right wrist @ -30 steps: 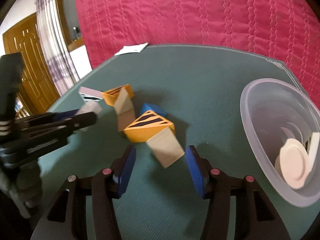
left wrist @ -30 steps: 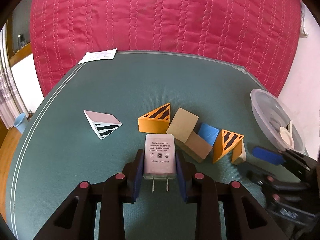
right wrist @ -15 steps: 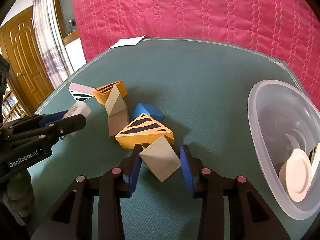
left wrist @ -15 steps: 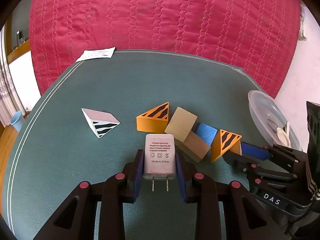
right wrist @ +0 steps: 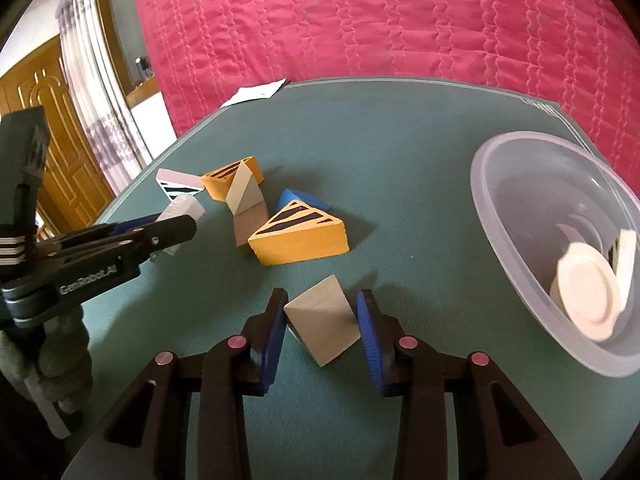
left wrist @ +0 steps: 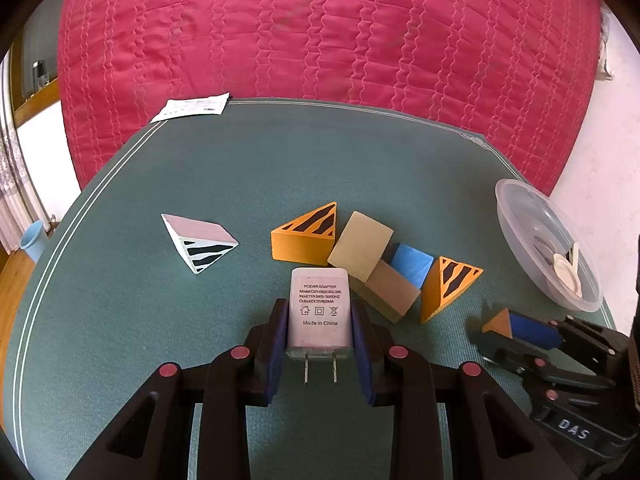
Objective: Organize rigid objects
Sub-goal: 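Grasp the beige wooden block with the right gripper and carry it over the bowl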
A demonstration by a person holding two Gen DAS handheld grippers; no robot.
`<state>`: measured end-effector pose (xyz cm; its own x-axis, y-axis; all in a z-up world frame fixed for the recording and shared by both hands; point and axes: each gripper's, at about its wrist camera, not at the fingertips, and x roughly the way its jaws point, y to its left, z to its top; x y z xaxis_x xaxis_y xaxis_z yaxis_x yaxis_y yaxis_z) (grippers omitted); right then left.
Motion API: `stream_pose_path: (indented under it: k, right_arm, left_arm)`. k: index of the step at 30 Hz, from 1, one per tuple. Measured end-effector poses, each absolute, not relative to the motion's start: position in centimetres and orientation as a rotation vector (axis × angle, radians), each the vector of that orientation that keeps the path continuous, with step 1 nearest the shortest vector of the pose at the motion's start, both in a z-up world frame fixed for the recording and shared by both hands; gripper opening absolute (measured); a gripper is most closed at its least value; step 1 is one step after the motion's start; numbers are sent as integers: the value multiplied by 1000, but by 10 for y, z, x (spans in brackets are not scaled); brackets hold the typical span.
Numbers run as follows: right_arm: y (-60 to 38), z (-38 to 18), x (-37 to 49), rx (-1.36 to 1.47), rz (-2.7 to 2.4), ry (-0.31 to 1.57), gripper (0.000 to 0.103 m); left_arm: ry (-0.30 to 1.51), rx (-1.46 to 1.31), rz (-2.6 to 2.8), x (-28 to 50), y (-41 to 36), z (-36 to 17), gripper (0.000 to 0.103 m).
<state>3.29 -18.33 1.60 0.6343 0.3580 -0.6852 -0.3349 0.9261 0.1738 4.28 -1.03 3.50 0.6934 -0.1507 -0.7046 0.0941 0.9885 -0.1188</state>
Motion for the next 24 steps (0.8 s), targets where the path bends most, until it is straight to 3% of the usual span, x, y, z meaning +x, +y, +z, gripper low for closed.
stream_pose_path:
  k: [24]
  right_arm:
    - [-268, 55, 1, 228, 220, 639, 36]
  left_arm:
    - [786, -41, -138, 40, -21, 36, 32]
